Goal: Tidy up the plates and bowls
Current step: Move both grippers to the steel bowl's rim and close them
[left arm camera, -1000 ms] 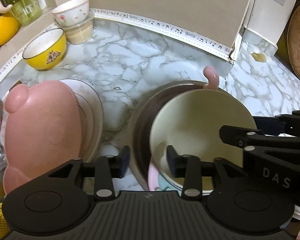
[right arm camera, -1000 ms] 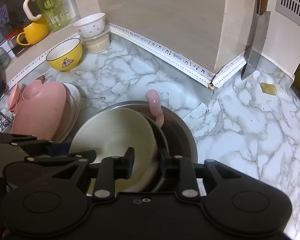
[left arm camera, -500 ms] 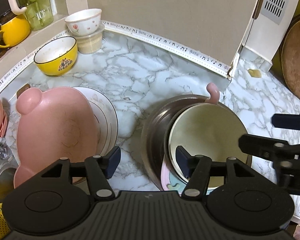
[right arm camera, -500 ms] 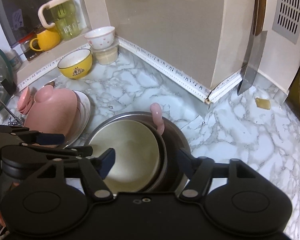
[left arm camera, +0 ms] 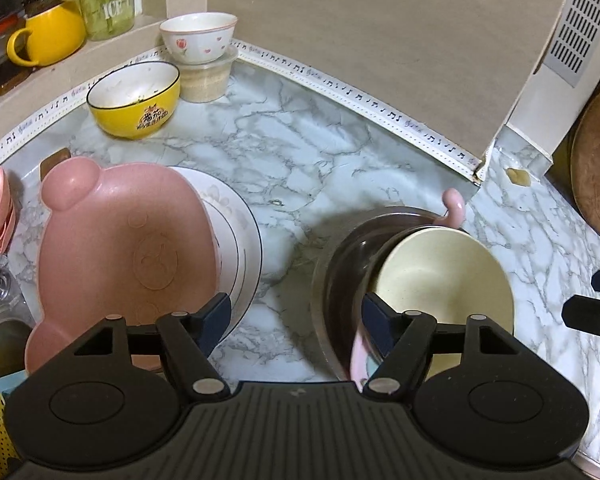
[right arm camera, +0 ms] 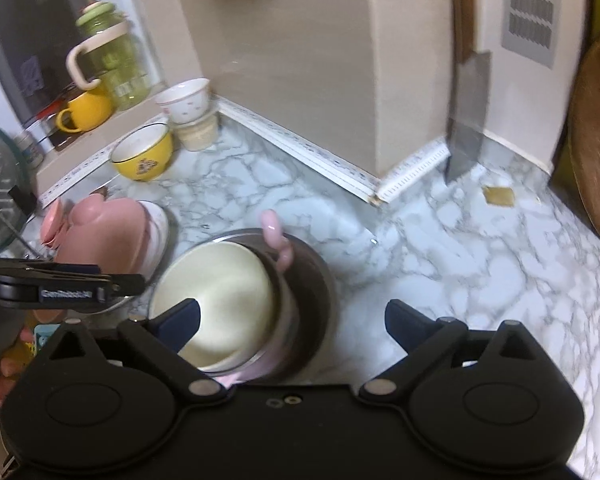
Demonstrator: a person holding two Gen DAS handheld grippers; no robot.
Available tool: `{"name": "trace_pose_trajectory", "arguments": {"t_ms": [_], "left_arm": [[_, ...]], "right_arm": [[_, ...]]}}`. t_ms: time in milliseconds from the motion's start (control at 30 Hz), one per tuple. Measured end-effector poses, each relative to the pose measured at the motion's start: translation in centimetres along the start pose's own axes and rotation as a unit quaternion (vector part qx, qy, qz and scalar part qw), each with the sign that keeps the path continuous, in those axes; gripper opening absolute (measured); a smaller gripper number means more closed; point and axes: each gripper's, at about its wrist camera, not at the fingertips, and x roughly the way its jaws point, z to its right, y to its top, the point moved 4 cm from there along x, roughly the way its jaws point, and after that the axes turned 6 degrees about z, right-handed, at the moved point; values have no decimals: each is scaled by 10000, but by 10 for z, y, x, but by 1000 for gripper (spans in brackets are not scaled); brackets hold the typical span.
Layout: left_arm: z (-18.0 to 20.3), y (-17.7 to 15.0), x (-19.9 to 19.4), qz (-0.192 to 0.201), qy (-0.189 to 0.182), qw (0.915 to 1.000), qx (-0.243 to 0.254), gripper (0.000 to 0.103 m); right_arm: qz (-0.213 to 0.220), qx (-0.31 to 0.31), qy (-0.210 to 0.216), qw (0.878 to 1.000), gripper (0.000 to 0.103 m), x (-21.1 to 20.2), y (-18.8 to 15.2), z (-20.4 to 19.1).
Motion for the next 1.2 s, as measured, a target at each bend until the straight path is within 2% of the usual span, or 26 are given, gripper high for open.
{"name": "trace_pose_trajectory", "arguments": {"t_ms": [300,867,1000,1033,1200], "left_arm": [[-7,-6,16,-51,153,9999,26,72],[-2,-12,40,-265,-1,9996,-41,70],[2,-12,43,-276,-59,9996,-23,58],[3,-12,43,-303,-123,9995,-47,50],[7,-10,44,-320,-203,9993,0,36]], "right_arm": [[-158,253,2,9996,95,12,-16,16],[-616,584,-25,9964,67,47,-39,24],[-696,636,15,9955,60,51,-43,24],[-724,654,34,9952,56,52,-44,23],[-860,727,96,9936,45,57,-50,20]]}}
